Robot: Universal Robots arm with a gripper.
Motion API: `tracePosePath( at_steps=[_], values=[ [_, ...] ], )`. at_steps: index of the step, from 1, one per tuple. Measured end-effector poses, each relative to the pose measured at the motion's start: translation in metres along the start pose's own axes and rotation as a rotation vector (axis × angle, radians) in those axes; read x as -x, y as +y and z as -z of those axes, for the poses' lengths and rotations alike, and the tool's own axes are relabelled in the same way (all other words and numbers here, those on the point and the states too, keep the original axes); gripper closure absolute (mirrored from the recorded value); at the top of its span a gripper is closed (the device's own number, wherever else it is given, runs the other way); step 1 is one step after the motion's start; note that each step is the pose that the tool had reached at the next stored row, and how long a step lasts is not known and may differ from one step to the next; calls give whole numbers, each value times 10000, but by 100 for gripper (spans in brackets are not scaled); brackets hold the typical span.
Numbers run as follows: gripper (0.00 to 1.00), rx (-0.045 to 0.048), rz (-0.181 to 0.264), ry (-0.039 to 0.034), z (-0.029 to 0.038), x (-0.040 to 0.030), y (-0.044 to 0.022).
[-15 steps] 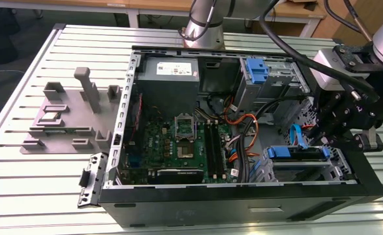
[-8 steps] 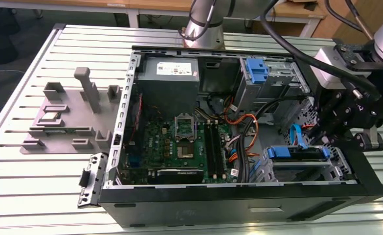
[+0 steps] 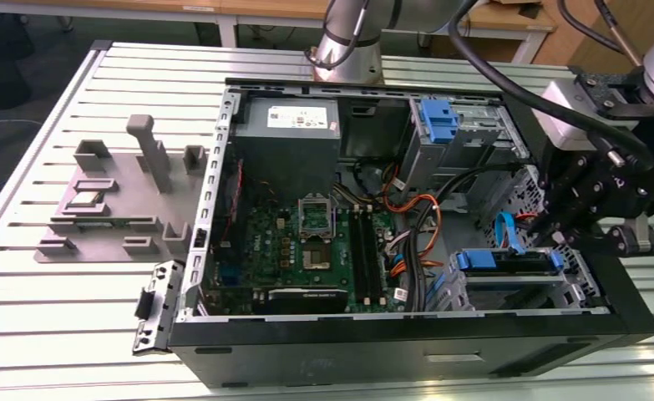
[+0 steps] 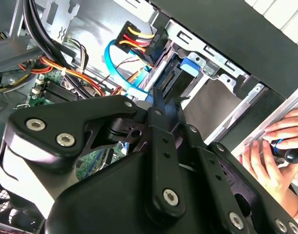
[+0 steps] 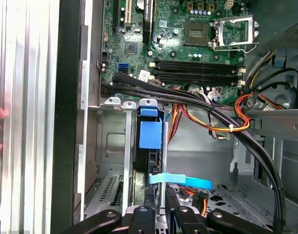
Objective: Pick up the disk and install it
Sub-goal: 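Insert the second disk wire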
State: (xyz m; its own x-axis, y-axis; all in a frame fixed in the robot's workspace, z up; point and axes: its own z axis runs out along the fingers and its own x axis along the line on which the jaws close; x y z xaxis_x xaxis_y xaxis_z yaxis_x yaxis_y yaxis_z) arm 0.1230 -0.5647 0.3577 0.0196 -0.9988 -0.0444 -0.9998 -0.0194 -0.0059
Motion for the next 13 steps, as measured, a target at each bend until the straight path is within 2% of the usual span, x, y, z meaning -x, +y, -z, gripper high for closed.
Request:
tracePosePath(
  at_steps=[3,8,13],
  values=[
    [76,0,0,-1,-4,25,-29],
    [76,0,1,-1,-12,119,-48],
    [76,0,0,-1,-18,183,-75]
  ],
)
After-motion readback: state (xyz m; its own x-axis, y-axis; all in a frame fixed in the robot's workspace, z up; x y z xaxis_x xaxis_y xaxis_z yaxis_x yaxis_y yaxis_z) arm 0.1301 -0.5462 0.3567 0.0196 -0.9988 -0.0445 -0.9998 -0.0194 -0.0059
